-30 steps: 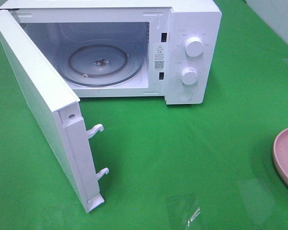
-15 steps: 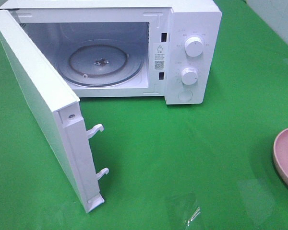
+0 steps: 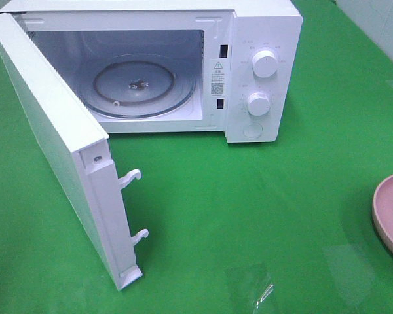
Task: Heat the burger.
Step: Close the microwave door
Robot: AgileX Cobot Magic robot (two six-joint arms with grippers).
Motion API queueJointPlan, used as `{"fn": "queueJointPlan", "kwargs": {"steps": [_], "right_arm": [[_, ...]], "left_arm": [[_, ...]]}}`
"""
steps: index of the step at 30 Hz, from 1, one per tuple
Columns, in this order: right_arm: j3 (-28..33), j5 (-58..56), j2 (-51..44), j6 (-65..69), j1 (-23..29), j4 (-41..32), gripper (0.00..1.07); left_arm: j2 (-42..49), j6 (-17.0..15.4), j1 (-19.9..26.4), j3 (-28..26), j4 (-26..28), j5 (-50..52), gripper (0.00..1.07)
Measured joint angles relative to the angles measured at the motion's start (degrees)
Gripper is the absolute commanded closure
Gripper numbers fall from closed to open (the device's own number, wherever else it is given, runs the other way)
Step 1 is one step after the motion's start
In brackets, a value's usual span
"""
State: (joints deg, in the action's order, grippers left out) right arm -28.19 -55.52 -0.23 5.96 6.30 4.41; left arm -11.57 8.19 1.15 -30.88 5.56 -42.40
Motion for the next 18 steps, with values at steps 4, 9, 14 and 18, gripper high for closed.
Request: {"fn": "queueJointPlan", "kwargs": {"steps": [4, 9, 14, 18], "right_arm": [[0.0, 0.0, 0.0, 0.0, 0.0, 0.0, 0.32], [0.0, 0.0, 0.0, 0.0, 0.0, 0.0, 0.32], [0.0, 0.0, 0.0, 0.0, 0.0, 0.0, 0.32], [0.0, 0.0, 0.0, 0.0, 0.0, 0.0, 0.32]], "left_arm": [[-7.4, 0.0, 0.0, 0.0, 0.0, 7.2, 1.06], [-12.5, 0.0, 0.0, 0.2, 0.0, 12.8, 1.07], [-19.1, 0.0, 0.0, 3.5, 0.0, 24.1, 1.07], [-24.1, 0.0, 0.0, 6.9, 0.0, 33.5, 1.07]]}}
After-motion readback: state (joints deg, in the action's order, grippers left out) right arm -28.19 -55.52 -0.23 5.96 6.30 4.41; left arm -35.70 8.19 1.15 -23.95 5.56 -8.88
